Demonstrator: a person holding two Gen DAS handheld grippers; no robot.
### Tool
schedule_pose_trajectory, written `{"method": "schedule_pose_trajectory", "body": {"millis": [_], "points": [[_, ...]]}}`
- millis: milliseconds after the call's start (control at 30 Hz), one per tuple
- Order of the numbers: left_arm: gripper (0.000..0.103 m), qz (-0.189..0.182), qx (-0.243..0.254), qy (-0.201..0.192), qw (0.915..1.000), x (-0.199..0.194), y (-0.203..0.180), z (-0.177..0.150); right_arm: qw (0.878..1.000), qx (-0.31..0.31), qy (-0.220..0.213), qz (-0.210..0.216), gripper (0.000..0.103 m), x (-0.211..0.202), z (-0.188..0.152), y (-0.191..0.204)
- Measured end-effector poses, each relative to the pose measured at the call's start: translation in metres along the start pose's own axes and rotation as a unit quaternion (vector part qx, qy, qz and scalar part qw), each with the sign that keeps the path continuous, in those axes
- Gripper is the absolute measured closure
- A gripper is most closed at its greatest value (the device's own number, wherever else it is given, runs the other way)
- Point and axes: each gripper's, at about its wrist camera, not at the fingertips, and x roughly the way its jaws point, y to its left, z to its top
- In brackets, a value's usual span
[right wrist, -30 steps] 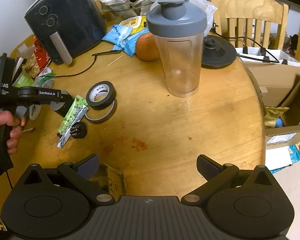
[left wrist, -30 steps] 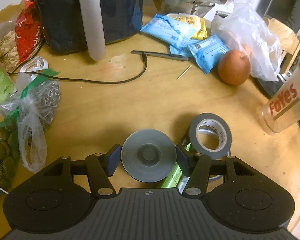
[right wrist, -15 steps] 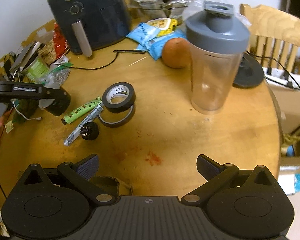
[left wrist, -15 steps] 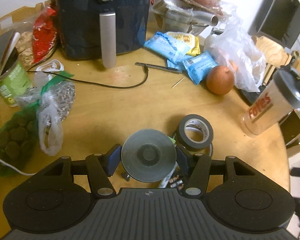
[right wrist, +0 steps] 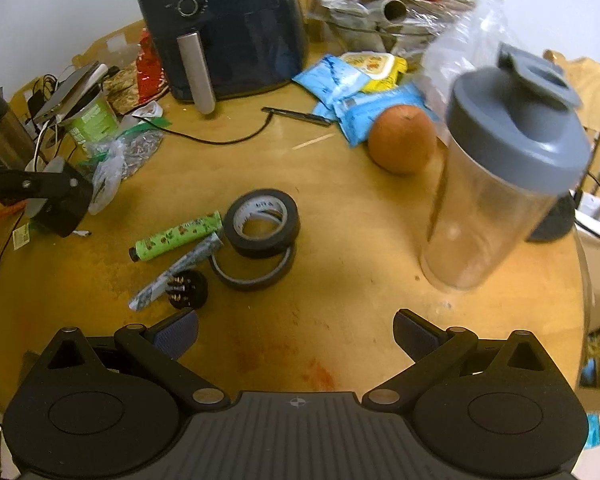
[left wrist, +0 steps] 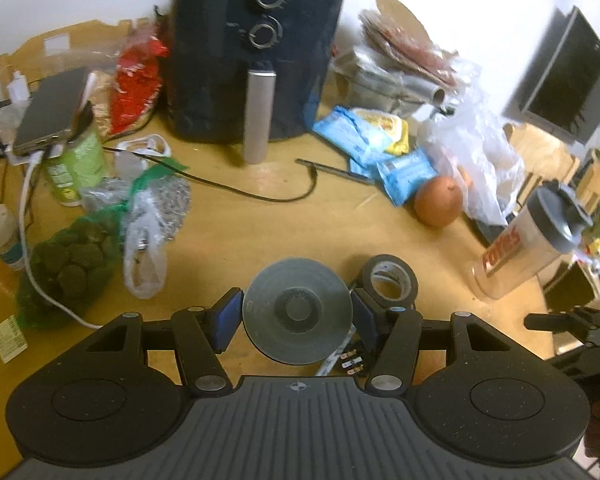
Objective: Organize objects
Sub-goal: 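Lift the grey lid with the left gripper while the right gripper grasps the black tape roll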
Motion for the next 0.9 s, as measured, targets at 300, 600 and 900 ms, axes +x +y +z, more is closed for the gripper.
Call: {"method": "schedule_pose_trajectory", "body": {"millis": [300, 600, 900], "points": [[0.046, 0.005, -0.036, -0.01, 0.9993, -0.03, 0.009, -0.013, 0.999, -0.029, -0.014, 0.012, 0.0, 0.015, 0.011, 0.008], [0.046, 0.004, -0.074, -0.015, 0.9971, -0.051, 0.009, -0.03, 0.999, -0.045, -0.025, 0.015, 0.0, 0.034, 0.018, 0.008], [0.046, 0.011, -0.088, -0.017, 0.9959, -0.063, 0.006, -0.042, 0.996, -0.073, -0.039, 0.011, 0.0, 0.06, 0.033, 0.014]]}}
